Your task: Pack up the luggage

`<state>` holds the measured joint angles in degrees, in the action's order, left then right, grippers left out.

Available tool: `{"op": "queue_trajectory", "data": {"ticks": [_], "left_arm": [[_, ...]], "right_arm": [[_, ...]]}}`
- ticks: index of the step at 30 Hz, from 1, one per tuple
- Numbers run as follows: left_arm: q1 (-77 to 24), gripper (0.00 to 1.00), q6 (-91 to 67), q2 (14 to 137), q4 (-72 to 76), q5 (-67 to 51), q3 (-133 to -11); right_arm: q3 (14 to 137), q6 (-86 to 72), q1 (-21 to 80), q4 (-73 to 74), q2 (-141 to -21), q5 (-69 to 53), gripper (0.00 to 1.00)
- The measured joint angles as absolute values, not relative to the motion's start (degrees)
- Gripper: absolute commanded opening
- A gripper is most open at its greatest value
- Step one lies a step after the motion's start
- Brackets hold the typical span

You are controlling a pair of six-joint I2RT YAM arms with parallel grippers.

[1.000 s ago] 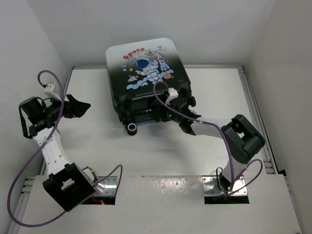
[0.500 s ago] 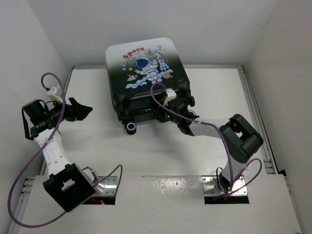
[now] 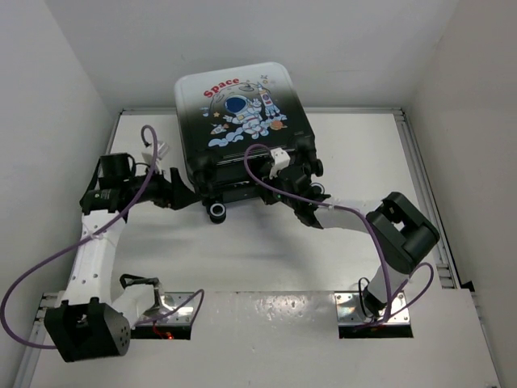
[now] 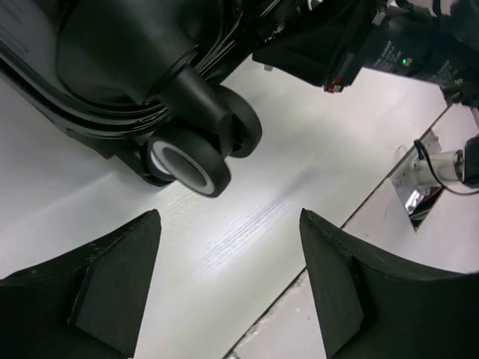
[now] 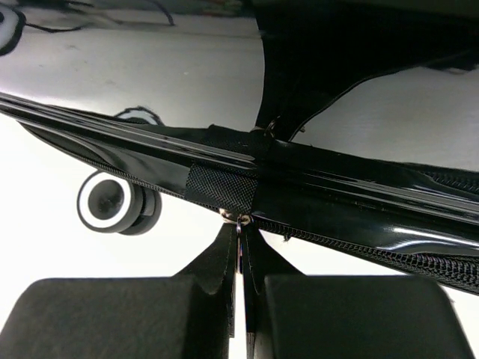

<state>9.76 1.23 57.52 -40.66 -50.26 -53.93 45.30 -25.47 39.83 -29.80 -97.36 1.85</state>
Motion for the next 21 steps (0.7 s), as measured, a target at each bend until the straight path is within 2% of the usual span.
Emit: {"op": "queue_trajectory", "data": {"ticks": [4, 6, 8, 11, 18, 21], "left_arm": [[1.15, 0.79, -7.77, 56.73, -36.82, -40.32, -53.93], [-3.05, 0.87, -11.68, 56.25, -34.52, -34.72, -53.93], [-5.93, 0.90, -14.79, 56.45, -32.86, -29.65, -54.11], [-8.60, 0.94, -18.63, 58.43, -31.55, -21.87, -55.46], [-13.89, 0.94, -21.69, 65.95, -30.39, -8.62, -59.99], [-16.34, 0.99, -21.52, 69.82, -30.92, -4.43, -62.67]], "right_arm": [[45.25, -23.59, 40.42, -29.56, -97.12, 3.51, 0.00], [45.25, -22.85, 40.80, -29.54, -97.12, 4.40, 0.00], [45.25, -22.33, 41.19, -29.56, -97.12, 5.48, 0.00], [45.25, -21.78, 41.63, -29.54, -97.12, 6.70, 0.00], [45.28, -21.12, 42.13, -29.50, -97.12, 8.14, 0.00], [45.28, -20.91, 42.19, -29.50, -97.12, 8.40, 0.00]]}}
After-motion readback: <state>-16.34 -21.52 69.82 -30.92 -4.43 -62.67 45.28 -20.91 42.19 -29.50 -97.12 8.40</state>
